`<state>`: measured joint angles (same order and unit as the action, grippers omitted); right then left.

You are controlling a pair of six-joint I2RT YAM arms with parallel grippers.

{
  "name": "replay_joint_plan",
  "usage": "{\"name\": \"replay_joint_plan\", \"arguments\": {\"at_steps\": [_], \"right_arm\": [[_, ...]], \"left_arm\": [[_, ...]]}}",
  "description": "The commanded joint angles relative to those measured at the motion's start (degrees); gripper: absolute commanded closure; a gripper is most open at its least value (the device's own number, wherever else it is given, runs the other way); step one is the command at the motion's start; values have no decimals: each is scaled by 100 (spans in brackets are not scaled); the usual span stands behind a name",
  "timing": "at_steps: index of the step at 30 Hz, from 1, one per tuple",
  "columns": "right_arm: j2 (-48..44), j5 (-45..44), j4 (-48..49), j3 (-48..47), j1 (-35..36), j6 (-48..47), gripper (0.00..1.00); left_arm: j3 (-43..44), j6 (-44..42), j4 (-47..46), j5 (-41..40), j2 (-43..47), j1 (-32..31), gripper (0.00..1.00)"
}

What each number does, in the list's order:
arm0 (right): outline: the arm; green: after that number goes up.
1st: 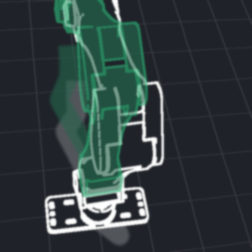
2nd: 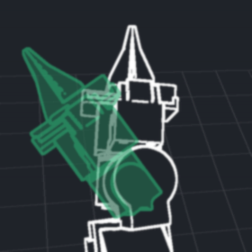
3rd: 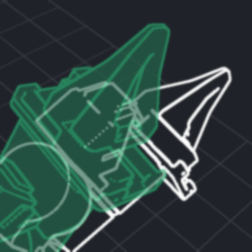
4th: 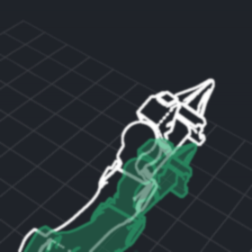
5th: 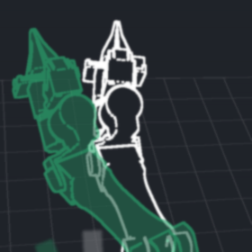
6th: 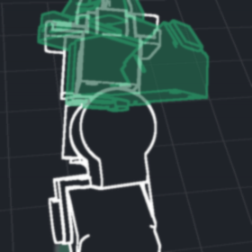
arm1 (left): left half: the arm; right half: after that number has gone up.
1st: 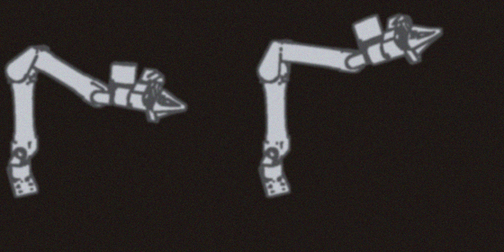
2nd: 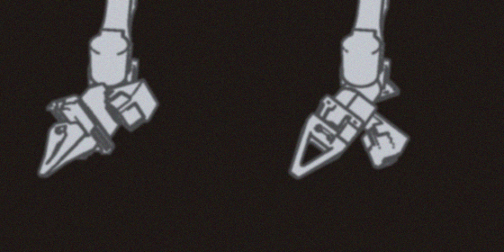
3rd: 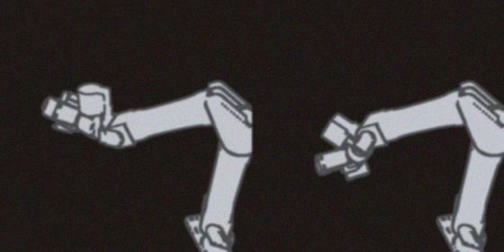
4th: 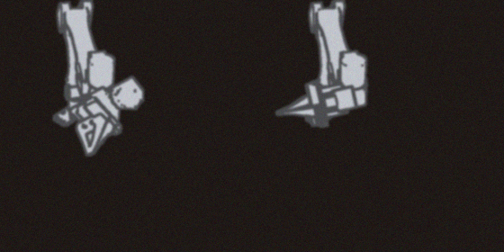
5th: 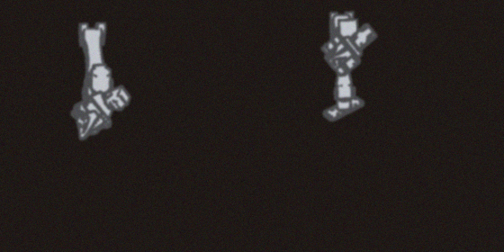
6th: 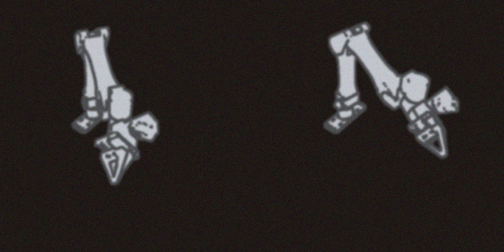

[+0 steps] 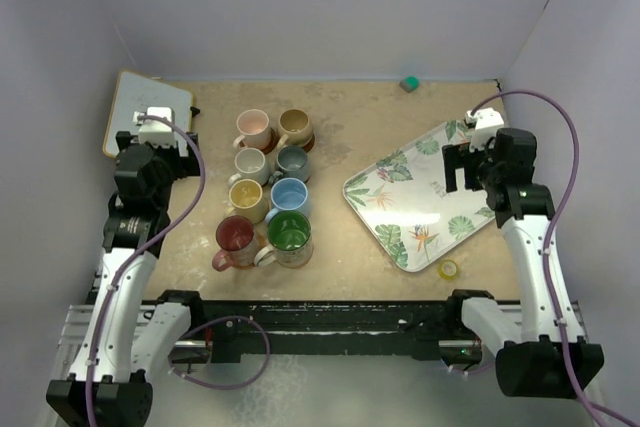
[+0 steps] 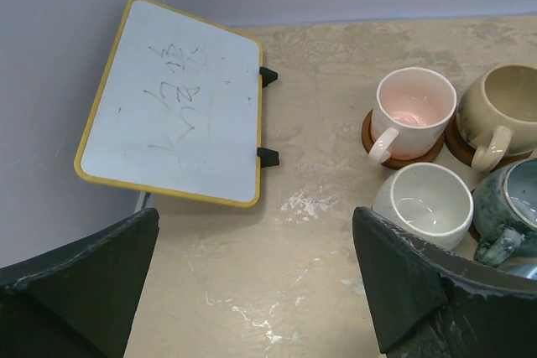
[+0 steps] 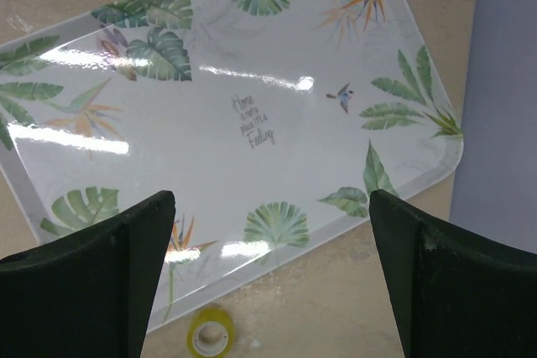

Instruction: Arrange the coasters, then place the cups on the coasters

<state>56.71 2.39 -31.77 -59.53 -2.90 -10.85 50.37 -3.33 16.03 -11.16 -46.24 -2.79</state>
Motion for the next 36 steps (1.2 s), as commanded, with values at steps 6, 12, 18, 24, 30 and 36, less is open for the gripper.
{"name": "replay_joint_plan", "arguments": {"at_steps": [6,12,18,24,30,36], "right_arm": [[-622,-435,508,329,18,245,0],[-1031,-440,587,468,17,125,0],[-1155,-321,665,532,17,-122,0],[-1204,-327,646,544,18,-136,0],[-1259,-360,663,565,17,-155,0],[-1276,-470,678,579,9,-169,0]], "left_arm": [[-429,349,-390,553,644,342,6],[-452,197,-355,571,606,340,6],[-546,106,-366,414,471,340,4],[-590,-40,-232,732,915,341,4],[-568,-84,-133,712,1067,345,4],[-520,-70,-101,703,989,340,4]]}}
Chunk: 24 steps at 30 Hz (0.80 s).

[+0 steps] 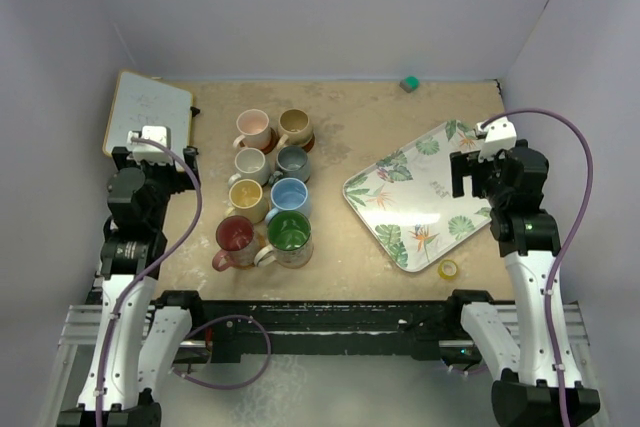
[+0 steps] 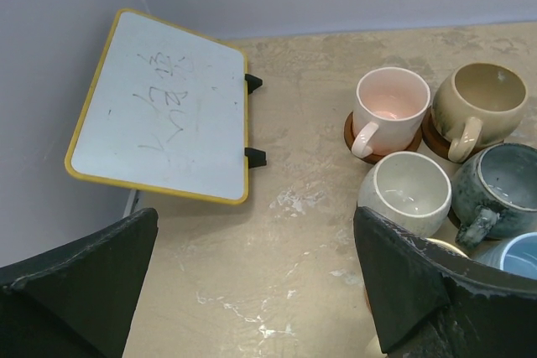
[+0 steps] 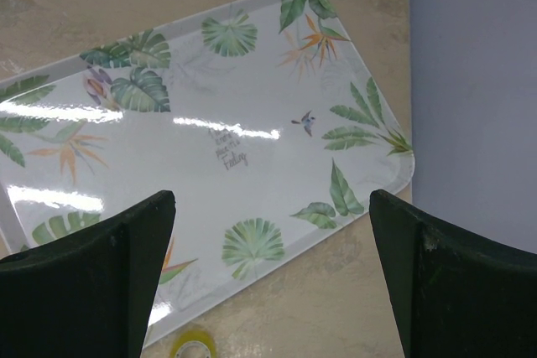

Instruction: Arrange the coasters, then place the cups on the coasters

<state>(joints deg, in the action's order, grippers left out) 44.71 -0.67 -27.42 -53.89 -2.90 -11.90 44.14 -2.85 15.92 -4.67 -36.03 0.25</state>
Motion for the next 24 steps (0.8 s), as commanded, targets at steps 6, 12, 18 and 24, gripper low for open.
{"name": "replay_joint_plan", "arguments": {"at_steps": [6,12,18,24], "right_arm": [[-121,-188,262,29,-48,-50,0],[-167,-170,247,18,-113,-45,0],[-263,-109,246,32,-128,-49,0],[-317,-45,238,37,-124,-66,0]], "left_arm": [[69,-154,-90,-16,18,41,4],[53,-189,-94,15,61,37,4],[68,-155,-98,-30,40,48,4],[68,-154,-116,-77,53,46,4]]}}
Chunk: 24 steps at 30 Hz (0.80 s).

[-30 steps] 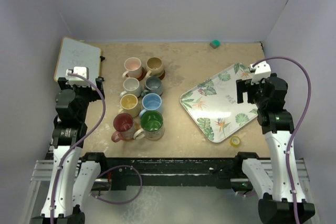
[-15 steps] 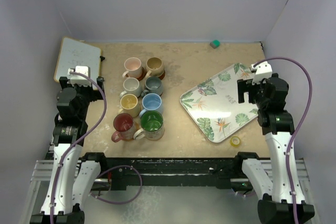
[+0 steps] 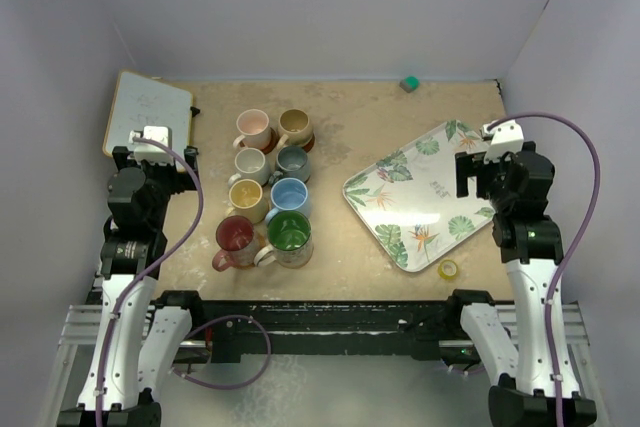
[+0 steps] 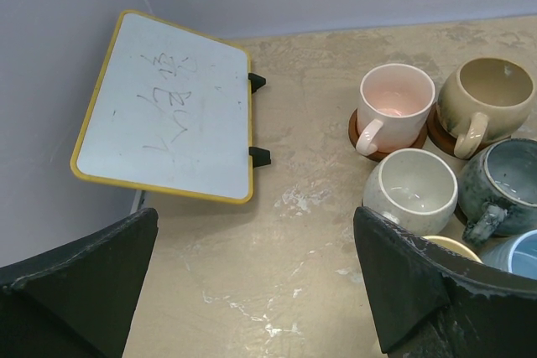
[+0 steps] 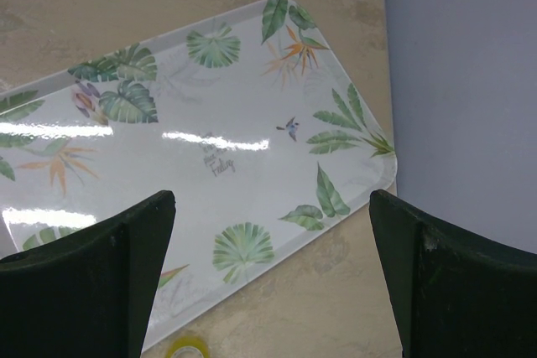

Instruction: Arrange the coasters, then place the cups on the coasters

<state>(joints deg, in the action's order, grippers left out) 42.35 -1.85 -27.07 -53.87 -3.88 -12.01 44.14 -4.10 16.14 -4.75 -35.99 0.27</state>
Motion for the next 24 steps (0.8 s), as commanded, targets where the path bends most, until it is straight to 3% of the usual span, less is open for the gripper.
{"name": "replay_joint_plan", "arguments": {"at_steps": [1,24], "right_arm": [[-83,89,202,30,-31,-51,0],[-96,97,193,34,-34,-78,0]], "left_arm": [[70,-30,-140,-77,49,45,4],[73,-47,-154,-69,74,45,4]]}}
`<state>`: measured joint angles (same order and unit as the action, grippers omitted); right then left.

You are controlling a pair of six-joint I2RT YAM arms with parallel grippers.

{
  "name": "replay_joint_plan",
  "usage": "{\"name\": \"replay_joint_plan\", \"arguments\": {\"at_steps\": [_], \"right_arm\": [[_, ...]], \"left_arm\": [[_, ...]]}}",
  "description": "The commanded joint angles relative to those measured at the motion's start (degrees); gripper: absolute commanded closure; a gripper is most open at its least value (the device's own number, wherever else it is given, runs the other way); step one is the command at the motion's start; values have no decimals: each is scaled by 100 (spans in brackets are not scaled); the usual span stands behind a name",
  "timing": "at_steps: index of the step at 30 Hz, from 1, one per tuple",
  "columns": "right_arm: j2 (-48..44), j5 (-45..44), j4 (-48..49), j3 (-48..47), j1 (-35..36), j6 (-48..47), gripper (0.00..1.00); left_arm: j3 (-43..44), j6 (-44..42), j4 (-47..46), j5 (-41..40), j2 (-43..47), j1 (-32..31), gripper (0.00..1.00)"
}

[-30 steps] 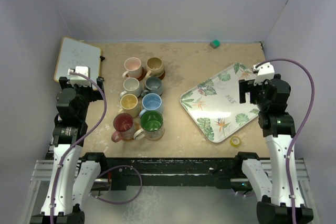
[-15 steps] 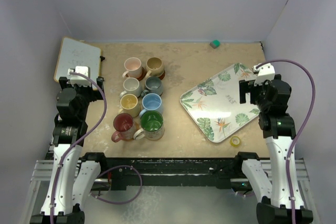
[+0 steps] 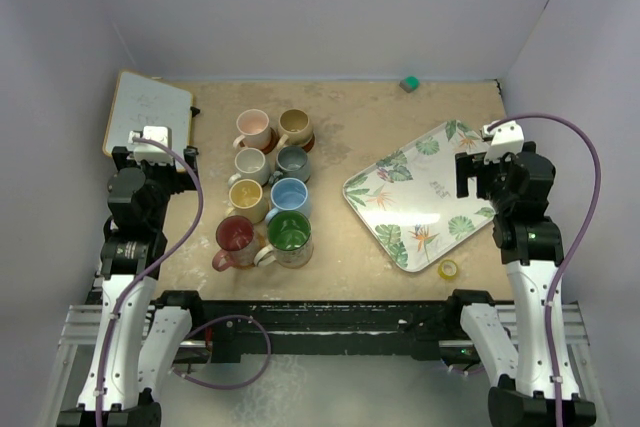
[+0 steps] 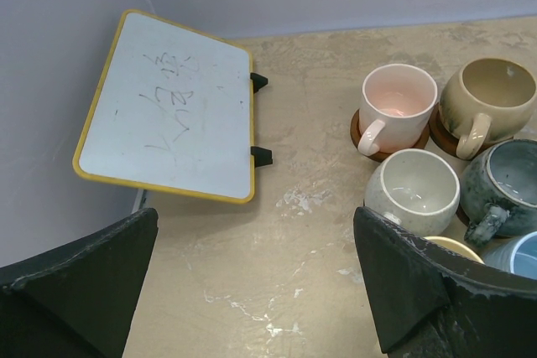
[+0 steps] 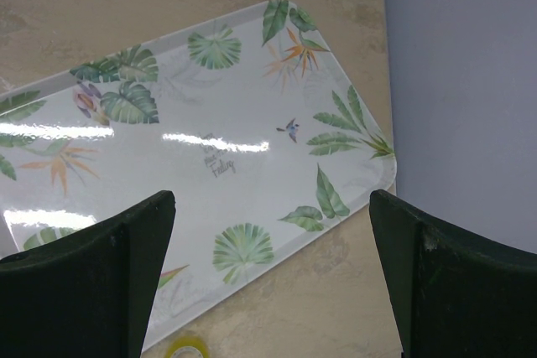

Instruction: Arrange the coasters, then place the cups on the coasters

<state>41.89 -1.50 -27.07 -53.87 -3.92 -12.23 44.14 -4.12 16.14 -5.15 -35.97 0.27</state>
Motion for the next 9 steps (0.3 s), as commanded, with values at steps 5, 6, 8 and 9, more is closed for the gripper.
{"name": "replay_joint_plan", "arguments": {"at_steps": [5,6,8,9], "right_arm": [[-56,62,189,35,-30,-57,0],[-50,62,193,36,-30,-60,0],[-53,62,193,35,-30,-52,0],[-51,62,193,35,-34,-58,0]], "left_arm": [[81,-44,-157,-31,38,44,4],[85,-45,-153,-26,32,43,4],[82,-53,-147,2,35,46,4],[88,-52,-146,7,43,43,4]]}}
